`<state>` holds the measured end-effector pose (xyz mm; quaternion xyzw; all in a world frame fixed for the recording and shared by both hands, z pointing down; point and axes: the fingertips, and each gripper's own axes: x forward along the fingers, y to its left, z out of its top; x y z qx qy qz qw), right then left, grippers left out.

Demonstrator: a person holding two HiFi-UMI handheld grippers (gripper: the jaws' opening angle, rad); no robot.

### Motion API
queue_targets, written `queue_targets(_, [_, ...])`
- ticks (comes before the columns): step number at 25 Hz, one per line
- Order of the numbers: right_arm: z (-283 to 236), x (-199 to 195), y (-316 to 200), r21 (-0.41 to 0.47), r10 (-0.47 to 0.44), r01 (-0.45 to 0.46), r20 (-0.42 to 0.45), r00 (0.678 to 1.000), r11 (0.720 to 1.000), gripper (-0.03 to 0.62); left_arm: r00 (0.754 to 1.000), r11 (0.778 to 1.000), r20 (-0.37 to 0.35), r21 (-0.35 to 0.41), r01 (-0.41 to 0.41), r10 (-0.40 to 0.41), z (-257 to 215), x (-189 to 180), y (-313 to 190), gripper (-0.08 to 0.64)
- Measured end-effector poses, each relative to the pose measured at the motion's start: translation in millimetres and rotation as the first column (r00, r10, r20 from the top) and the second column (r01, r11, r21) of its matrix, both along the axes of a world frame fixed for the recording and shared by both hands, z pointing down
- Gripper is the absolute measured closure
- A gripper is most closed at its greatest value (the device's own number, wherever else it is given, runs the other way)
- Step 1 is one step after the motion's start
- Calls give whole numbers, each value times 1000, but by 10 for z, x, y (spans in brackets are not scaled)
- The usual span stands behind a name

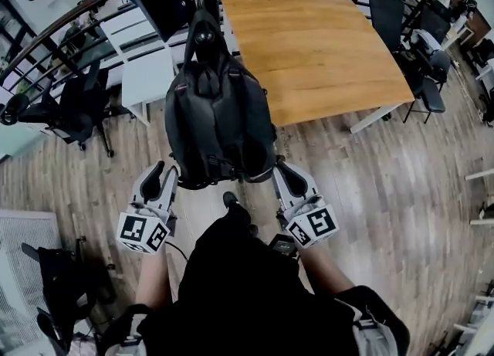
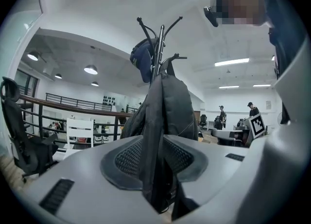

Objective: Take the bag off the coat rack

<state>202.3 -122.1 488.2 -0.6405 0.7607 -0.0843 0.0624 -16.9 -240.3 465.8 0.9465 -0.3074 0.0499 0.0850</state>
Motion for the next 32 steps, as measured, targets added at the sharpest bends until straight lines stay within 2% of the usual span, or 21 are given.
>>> queue_targets(3, [-20, -55, -121, -8, -36, 36, -35, 999, 999, 554, 1000, 1000, 3, -15, -1, 1, 77, 21, -82, 425])
queue_targets(5, [-57, -87, -160, -13, -60, 59, -88, 994, 998, 551, 1000, 1000, 19, -23, -11, 12, 132, 76, -107, 412])
queue_targets(9, [-125, -105, -206, -21, -109, 107, -170, 979, 994, 505, 999, 1000, 50, -16, -19, 20, 214, 186, -135, 393])
queue_targets(11, [-137, -40, -258, -25, -116, 113, -173, 978, 993, 494, 998, 1000, 60, -13, -23, 24, 246, 245, -151, 386])
queue_targets(14, [-119, 24, -369, -47, -121, 115, -166, 979, 992, 440, 997, 999, 76, -12, -31, 32, 287, 294, -163, 382])
queue_targets(19, [-40, 13, -600, -85, -162, 149, -165, 973, 985, 387, 996, 1000, 88, -4, -11, 12, 359, 330, -228, 380])
queue_targets(24, [62, 27, -772, -129, -174, 155, -145, 974, 979, 388, 996, 1000, 85, -9, 9, -9, 372, 349, -249, 380])
queue_targets(32, [74, 83, -846, -109, -162, 147, -144, 976, 983, 400, 995, 1000, 95, -7, 20, -20, 386, 433, -279, 382])
